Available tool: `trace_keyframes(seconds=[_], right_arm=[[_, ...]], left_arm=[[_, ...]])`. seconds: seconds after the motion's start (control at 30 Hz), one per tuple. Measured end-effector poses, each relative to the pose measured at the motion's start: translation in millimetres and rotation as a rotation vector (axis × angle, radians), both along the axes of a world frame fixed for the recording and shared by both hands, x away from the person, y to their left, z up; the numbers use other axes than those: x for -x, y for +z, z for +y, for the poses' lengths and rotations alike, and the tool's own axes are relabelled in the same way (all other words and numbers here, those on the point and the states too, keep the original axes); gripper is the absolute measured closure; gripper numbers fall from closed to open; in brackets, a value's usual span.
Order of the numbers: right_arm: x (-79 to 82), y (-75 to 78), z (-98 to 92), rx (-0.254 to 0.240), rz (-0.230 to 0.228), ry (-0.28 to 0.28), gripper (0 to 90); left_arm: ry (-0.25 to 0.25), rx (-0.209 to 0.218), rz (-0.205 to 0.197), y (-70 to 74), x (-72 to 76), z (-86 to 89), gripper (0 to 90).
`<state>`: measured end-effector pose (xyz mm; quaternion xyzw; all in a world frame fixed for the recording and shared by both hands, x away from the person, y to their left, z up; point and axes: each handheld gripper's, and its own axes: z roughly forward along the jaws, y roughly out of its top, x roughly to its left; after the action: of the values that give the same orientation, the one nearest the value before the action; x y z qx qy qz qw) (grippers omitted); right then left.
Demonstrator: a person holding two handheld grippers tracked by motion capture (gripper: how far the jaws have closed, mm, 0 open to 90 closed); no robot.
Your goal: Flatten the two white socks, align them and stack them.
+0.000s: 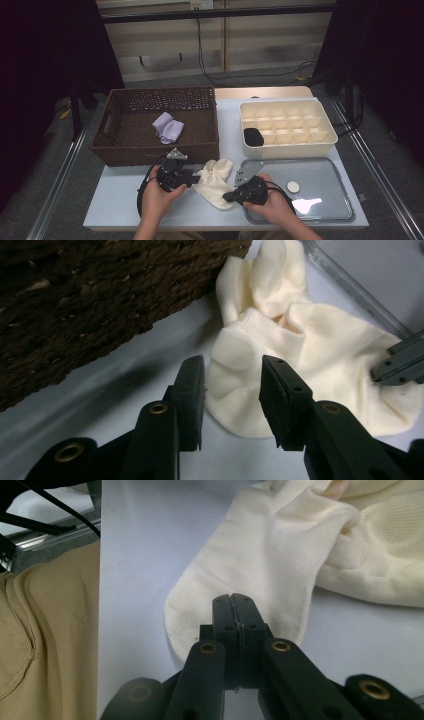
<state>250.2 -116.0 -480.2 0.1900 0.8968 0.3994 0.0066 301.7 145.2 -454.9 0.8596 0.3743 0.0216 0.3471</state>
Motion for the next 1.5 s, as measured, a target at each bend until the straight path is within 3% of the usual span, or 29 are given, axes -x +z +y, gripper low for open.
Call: trace_keyframes(seconds=[0.07,0.13,0.17,0.23,0.3,0.4,0.57,0.77,0.9,0.97,1.07,1.1,1.27,1.4,1.5], right_arm=[[0.2,-0.6,-1.0,-0.007,0.006,-0.010,89.9],[0.9,-0.1,-1.8,-0.001,0.008,-0.010,89.8],[1.6,-0.1,-2.1,-0.001,0.007,-0.014,89.8],[1.8,-0.5,-2.9,-0.004,0.002,-0.011,89.6],[2.1,-0.7,-3.8,-0.007,0.002,-0.014,89.6],[2.8,-0.4,-6.8,-0.006,0.007,-0.021,89.6],[-0.8,0.5,-15.2,0.009,-0.015,-0.049,89.5],[-4.6,0.4,-20.0,0.011,-0.027,-0.075,89.4],[-6.4,0.9,-21.9,-0.002,-0.024,-0.078,89.0],[-6.7,1.8,-21.8,-0.012,-0.019,-0.077,88.9],[-6.4,1.9,-20.0,-0.005,-0.019,-0.069,88.9],[-5.7,0.6,-19.3,0.000,-0.019,-0.065,88.5],[-5.5,0.1,-20.2,0.001,-0.013,-0.067,88.2],[-5.7,0.0,-21.2,0.004,-0.013,-0.071,87.3],[-5.9,0.1,-21.4,0.001,-0.007,-0.076,86.7]], left_arm=[[-0.010,0.006,0.010,-3.4,-2.0,-1.3,62.4],[-0.014,-0.019,-0.001,-6.1,-3.2,-4.8,64.0],[-0.025,-0.022,0.005,-6.8,-3.7,-6.3,66.4],[-0.045,-0.084,-0.006,-8.9,-3.3,-11.8,75.0],[-0.074,-0.099,-0.010,-9.2,-2.9,-14.7,83.7],[-0.078,-0.118,0.009,-6.5,-1.0,-14.7,85.6],[-0.068,-0.080,0.028,-8.4,8.0,-8.5,86.3],[-0.073,-0.089,0.047,-6.5,14.5,-7.1,86.3],[-0.066,-0.073,0.070,-5.9,16.9,-4.5,85.9],[-0.052,-0.056,0.031,-4.2,17.0,-3.7,80.5],[-0.032,-0.041,-0.081,-0.4,11.9,-0.2,56.9],[-0.028,-0.024,-0.073,-1.1,11.0,-0.7,50.3],[-0.041,-0.017,-0.068,-8.1,7.5,-5.1,52.2],[-0.052,-0.028,-0.052,-13.5,5.5,-10.2,61.5],[-0.074,-0.045,-0.043,-14.1,7.7,-14.2,73.3]])
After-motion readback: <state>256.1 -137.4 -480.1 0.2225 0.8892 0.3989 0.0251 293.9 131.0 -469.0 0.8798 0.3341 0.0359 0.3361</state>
